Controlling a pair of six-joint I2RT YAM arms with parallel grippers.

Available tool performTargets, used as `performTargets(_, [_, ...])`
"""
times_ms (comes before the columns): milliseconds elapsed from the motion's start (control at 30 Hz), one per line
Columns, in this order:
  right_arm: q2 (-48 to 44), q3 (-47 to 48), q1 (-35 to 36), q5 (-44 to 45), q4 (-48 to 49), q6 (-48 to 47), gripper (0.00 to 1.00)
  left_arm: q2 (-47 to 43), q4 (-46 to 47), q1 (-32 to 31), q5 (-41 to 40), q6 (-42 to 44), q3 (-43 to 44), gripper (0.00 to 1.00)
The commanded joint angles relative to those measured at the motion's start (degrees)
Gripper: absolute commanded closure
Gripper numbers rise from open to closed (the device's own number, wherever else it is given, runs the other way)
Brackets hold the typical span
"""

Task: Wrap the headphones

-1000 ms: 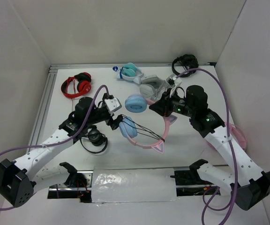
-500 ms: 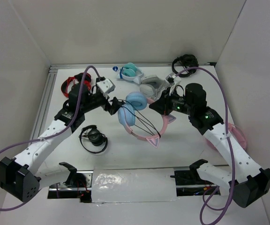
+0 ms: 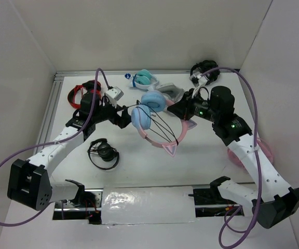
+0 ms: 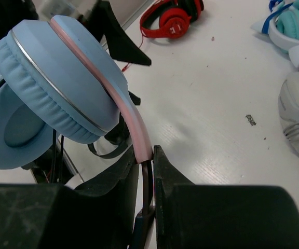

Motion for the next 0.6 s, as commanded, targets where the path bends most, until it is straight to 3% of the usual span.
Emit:
performTargets(0, [0.10, 4.58, -0.72, 0.83, 3.66, 2.94, 1.00, 0.79, 2.38, 1.60, 2.52, -4.08, -1.31, 0.01])
performTargets(133, [0.63, 4.50, -1.08, 8.03, 3.30, 3.20, 1.00, -1.14, 1.94, 2.22, 1.48, -6.01, -3.86, 0.01])
performTargets(267, [1.24, 3.27, -1.78, 21.46, 3.83, 5.04, 1.00, -4.04, -0.87, 2.22, -3.26, -10.58, -5.36, 0.01])
performTargets(567, [3.61, 0.02, -6.61, 30.80, 7.78, 9.62, 1.00, -9.49, -5.88, 3.19, -10.13, -18.75, -10.10, 0.01])
